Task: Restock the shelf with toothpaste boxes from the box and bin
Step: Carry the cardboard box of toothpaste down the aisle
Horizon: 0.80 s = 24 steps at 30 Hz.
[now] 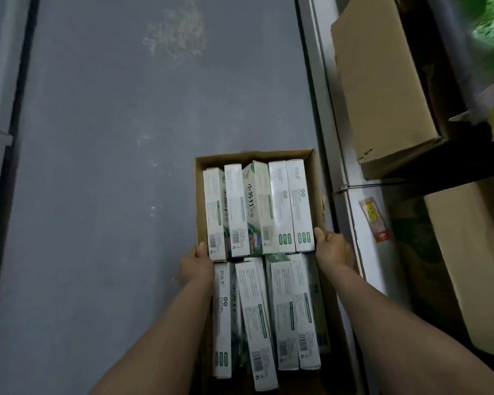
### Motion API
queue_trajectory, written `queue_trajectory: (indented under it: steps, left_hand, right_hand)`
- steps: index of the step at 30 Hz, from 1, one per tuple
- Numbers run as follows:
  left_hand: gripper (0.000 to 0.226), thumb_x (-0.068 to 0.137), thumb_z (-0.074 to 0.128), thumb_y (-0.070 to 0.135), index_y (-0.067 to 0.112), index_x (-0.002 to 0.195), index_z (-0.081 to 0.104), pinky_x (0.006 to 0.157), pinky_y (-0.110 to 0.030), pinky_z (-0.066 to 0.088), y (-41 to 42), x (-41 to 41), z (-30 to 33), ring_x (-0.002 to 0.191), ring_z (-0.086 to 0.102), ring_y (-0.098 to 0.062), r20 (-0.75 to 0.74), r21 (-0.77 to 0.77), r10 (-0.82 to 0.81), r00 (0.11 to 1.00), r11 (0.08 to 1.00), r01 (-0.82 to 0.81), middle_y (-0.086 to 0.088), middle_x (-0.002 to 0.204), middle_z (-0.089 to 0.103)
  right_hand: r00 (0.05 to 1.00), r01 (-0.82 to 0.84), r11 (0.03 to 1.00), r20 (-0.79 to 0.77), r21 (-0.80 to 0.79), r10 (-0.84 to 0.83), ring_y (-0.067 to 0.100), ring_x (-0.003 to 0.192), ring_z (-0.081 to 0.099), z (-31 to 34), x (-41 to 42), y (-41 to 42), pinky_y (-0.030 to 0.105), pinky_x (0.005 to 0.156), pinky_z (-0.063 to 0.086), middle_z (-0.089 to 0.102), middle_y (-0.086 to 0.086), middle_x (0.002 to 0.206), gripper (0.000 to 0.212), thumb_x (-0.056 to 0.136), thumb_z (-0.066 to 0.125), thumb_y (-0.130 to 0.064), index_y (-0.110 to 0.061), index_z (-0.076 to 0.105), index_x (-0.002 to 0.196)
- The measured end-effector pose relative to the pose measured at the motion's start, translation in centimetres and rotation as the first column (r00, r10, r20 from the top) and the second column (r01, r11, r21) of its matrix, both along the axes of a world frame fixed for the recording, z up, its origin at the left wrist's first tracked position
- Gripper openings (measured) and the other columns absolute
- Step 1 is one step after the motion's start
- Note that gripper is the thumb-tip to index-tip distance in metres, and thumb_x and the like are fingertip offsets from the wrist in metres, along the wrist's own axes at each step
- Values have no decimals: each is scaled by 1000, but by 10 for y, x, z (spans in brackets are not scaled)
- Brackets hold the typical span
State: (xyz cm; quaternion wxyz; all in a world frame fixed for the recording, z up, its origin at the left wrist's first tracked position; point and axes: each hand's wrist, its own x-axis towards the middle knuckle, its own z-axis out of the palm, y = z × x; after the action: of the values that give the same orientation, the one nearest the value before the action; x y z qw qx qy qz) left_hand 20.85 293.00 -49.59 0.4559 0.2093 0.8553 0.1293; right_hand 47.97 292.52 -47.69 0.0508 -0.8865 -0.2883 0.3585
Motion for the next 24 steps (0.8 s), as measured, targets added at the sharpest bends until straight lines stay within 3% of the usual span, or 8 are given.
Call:
queue_trajectory:
  steps: [2, 4, 6, 8, 12, 17, 20, 24]
  left_hand:
    - [42, 105, 39, 43, 14, 112, 69, 95, -46, 50, 0, 5, -4, 102, 63, -36, -44, 1, -67, 997, 998, 67, -13, 110, 69]
    - [44, 106, 34, 42, 14, 117, 66, 97, -47, 49, 1, 7, 0, 106, 62, -36, -4, 3, -91, 996, 996, 91, -13, 116, 68]
    - [46, 107, 32, 40, 10, 123, 64, 101, -48, 48, 5, 6, 9, 111, 60, -36, 77, -28, -80, 994, 996, 83, -17, 123, 65]
    - [48, 105, 37, 43, 9, 130, 58, 103, -46, 46, 11, 10, 29, 116, 58, -36, 134, -46, -61, 989, 997, 68, -16, 130, 62]
    - [52, 103, 46, 45, 11, 143, 49, 104, -39, 43, 25, 36, 105, 126, 54, -33, 235, 29, -31, 972, 999, 25, -9, 139, 56]
    - [65, 100, 48, 53, 26, 156, 29, 116, -51, 34, 53, 71, 230, 143, 37, -32, 376, 110, -78, 923, 993, 39, -4, 160, 33]
    - [58, 100, 51, 49, 33, 153, 35, 112, -50, 39, 70, 91, 322, 140, 40, -30, 458, 203, -128, 880, 978, 37, -3, 158, 36]
    - [42, 100, 57, 42, 31, 140, 49, 99, -45, 49, 84, 113, 449, 129, 49, -24, 604, 293, -196, 772, 956, 13, -2, 143, 49]
  right_hand:
    - [1000, -18, 997, -17, -80, 17, 29, 83, 53, -1, 1, 9, 32, 72, 39, 62, 13, 94, 35, 105, 43, -36, -12, 63, 89]
    - [994, -2, 993, -110, -120, -12, 31, 92, 58, 2, 1, 13, 32, 76, 45, 65, 12, 109, 33, 100, 48, -32, -6, 64, 113]
    - [976, 38, 989, -206, -146, -68, 32, 107, 61, 17, -1, 11, 33, 85, 49, 64, 13, 126, 45, 96, 56, -31, -5, 56, 133]
    - [964, 59, 982, -244, -177, -102, 34, 116, 59, 44, -3, 11, 35, 92, 49, 60, 15, 133, 50, 96, 60, -32, -3, 54, 137]
    - [965, 97, 978, -223, -183, -137, 31, 103, 60, 113, 0, 18, 36, 92, 49, 63, 12, 109, 37, 96, 57, -29, -1, 65, 119]
    - [914, 276, 960, -321, 39, -249, 25, 86, 62, 235, 1, 39, 34, 81, 52, 67, 8, 87, 24, 90, 58, -30, -13, 67, 77]
    - [884, 339, 931, -384, 132, -267, 24, 85, 57, 320, 5, 51, 34, 77, 44, 62, 1, 88, 23, 86, 59, -42, -21, 68, 81]
    - [808, 469, 837, -520, 281, -278, 20, 80, 60, 433, 10, 60, 29, 70, 44, 65, 0, 89, 26, 73, 67, -48, -23, 64, 71]
